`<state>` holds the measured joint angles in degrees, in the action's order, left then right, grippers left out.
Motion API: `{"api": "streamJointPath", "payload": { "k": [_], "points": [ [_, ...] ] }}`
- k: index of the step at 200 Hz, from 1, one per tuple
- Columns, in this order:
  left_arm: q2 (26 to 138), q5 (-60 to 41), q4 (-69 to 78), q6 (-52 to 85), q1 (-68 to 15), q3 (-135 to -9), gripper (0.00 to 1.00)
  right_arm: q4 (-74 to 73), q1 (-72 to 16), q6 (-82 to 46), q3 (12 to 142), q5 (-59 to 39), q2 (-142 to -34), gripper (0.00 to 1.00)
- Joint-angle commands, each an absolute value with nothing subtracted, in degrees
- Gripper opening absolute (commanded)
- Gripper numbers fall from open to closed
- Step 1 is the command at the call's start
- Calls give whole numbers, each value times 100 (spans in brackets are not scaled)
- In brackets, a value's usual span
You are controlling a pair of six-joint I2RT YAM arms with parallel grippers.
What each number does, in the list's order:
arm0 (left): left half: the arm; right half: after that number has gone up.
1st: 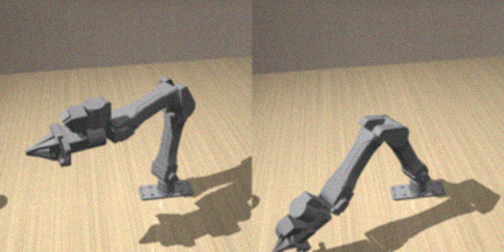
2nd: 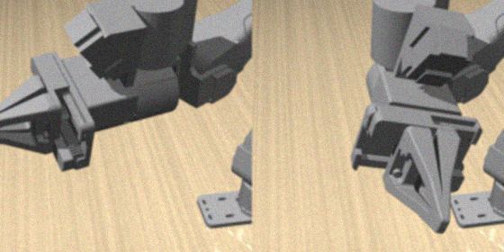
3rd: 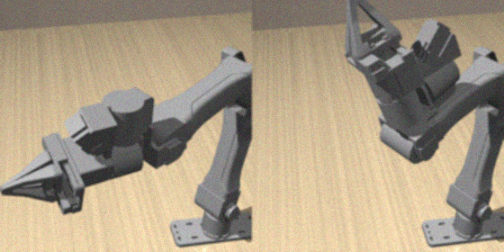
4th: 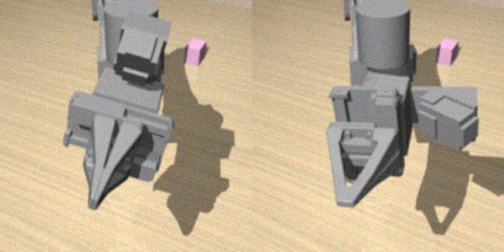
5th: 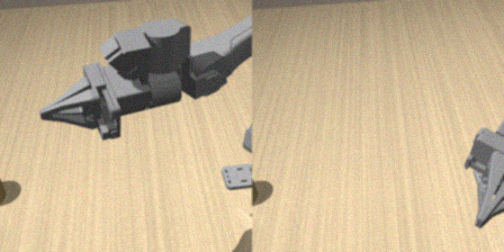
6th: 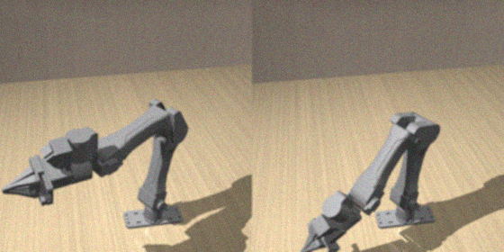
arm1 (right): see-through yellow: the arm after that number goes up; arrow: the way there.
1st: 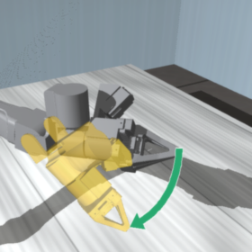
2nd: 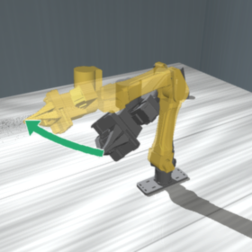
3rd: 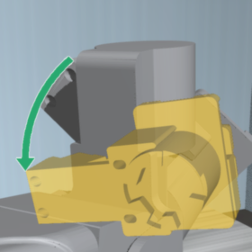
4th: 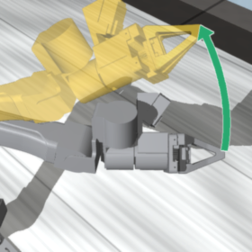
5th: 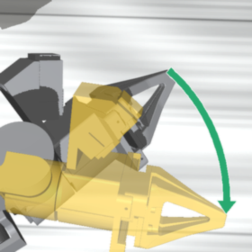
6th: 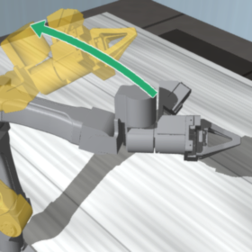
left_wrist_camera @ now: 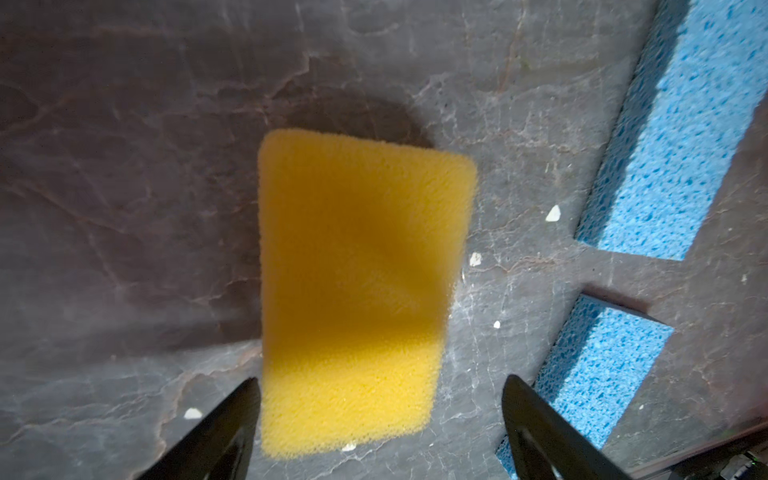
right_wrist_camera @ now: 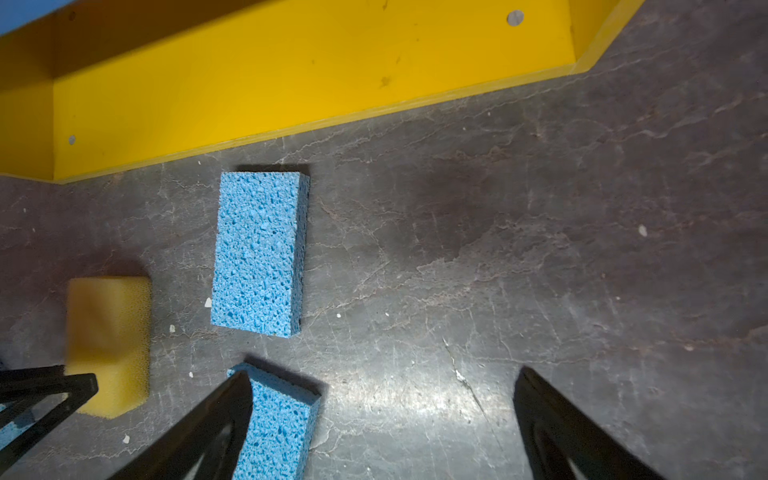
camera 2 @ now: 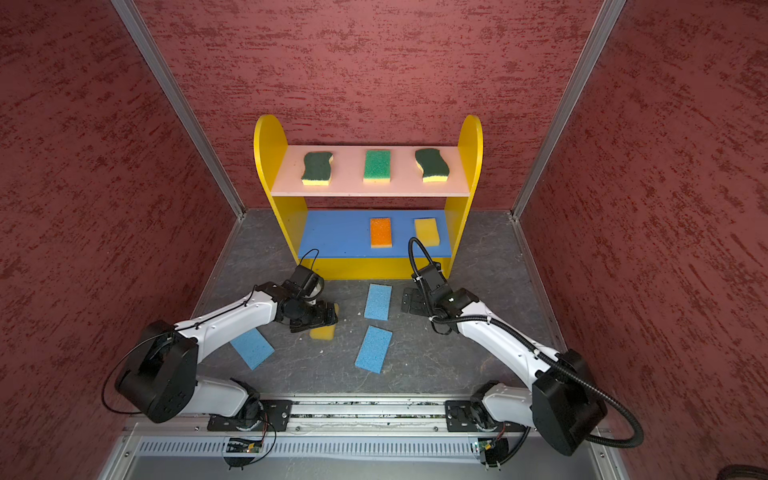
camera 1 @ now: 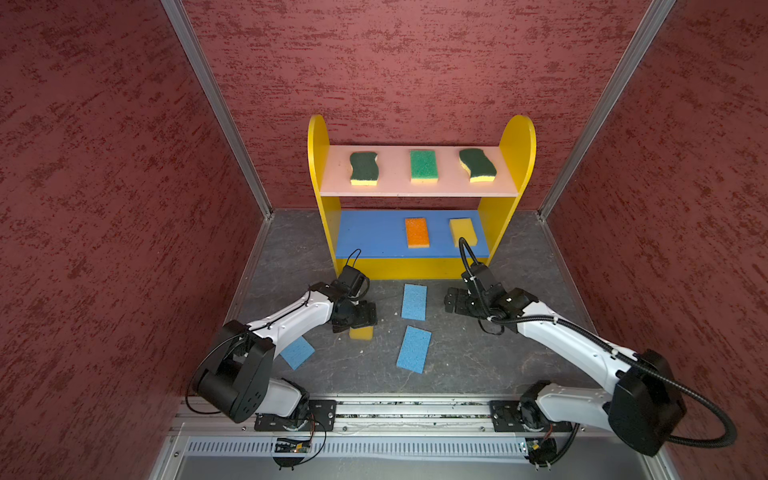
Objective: Place and organize the cleaning sponges onto the shelf
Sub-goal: 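Center the left gripper above the yellow sponge and lower toward it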
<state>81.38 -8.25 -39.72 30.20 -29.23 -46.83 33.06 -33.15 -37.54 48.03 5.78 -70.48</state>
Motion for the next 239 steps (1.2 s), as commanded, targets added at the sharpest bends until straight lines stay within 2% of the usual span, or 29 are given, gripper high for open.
{"api": "streamJointPath", "payload": {
  "k": [1,149,239],
  "points": [
    [8007,-454,-4190,3129,-3040,-4859,96,3372,-3275,-3816,4784,637,-6877,99],
    [7942,417,-4268,2883,-3749,-4751,98,3267,-3269,-3797,4820,551,-7138,99],
    [8263,392,-4240,2883,-3830,-4755,99,3217,-3270,-3815,4747,554,-7039,99]
  ]
}}
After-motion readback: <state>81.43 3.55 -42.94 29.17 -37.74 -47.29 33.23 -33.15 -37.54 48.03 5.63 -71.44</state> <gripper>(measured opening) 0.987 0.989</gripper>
